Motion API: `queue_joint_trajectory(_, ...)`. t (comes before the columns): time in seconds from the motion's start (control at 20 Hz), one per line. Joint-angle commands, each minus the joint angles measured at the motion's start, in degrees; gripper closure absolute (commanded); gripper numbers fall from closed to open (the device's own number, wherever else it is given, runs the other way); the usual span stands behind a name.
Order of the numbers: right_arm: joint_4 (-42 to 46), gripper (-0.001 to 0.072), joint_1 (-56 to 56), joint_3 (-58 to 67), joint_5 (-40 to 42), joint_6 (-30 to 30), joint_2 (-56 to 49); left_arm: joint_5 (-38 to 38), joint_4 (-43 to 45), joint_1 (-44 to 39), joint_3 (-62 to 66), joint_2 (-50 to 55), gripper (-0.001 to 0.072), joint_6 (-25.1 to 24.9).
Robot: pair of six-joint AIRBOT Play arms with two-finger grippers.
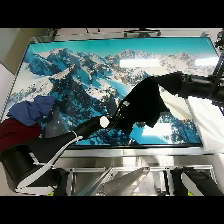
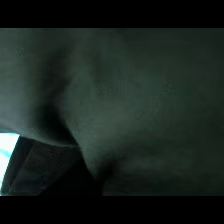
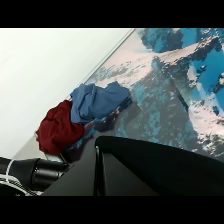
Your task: Fold the shirts.
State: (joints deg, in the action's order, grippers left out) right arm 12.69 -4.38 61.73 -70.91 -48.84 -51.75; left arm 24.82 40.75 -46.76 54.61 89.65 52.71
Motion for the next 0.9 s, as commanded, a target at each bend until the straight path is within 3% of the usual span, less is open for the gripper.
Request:
queue_joint_trajectory(0.0, -0.2, 0.0693, 0.1, 0.0, 0.0, 0.0, 0.0, 3.3, 0.1, 1.7, 2.4, 0.3, 0.0703, 4.4)
queue_joint_trajectory(0.25, -0.9, 0.0693, -2.3, 1.2, -0.5, -0.1, 1.4, 17.8, 0.2, 9.7, 8.8, -11.6, 0.0703, 5.6)
queue_joint_trajectory(0.5, -0.9, 0.0693, -9.3, 12.0, -5.7, -3.5, 3.7, 34.5, 0.2, 25.8, 17.9, -31.6, 0.0696, 10.5)
queue_joint_trajectory(0.85, 3.2, 0.0693, -12.0, 22.8, -4.9, -6.8, 7.6, 43.8, 0.2, 49.8, 29.2, -50.2, 0.0680, 13.2)
